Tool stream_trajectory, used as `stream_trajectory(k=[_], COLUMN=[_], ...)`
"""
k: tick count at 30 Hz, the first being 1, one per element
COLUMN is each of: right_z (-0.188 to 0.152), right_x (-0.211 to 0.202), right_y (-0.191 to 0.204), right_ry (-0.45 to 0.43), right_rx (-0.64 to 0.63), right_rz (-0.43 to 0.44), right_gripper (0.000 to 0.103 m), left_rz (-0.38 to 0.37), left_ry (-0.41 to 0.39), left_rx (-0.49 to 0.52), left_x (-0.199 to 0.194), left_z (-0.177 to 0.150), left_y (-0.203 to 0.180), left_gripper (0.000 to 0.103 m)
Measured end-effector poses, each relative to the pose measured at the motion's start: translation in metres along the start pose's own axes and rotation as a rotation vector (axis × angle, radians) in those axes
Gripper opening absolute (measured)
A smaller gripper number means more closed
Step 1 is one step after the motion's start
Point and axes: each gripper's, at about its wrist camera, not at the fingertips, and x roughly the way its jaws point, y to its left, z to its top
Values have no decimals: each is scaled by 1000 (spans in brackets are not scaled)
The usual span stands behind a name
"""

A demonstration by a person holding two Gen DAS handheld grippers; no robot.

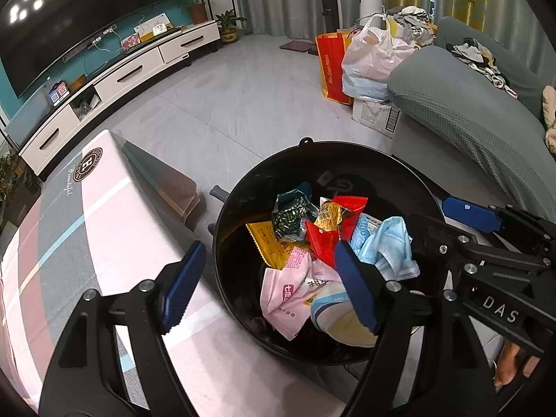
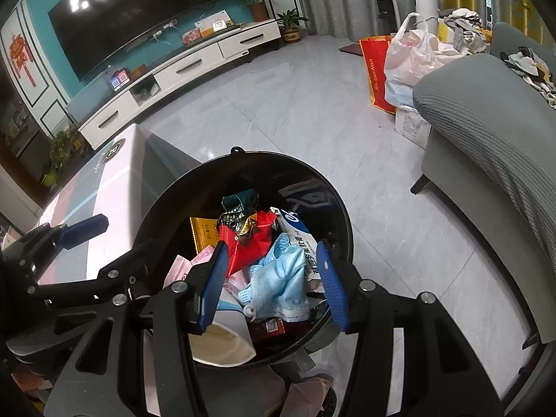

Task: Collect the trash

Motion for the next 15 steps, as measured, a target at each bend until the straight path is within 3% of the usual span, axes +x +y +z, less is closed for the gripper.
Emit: stream_trajectory(k=[15], right_z=[2], right_x=[-4], right_y=[-5], right_ry=[-10], right_rx=[23], right_rz=[-35], right_gripper=[68], left_rz=[0], left_ry=[-21], left_rx=[-22], left_x=[-9], left_z=[2], left_y=[5], left_gripper=[89])
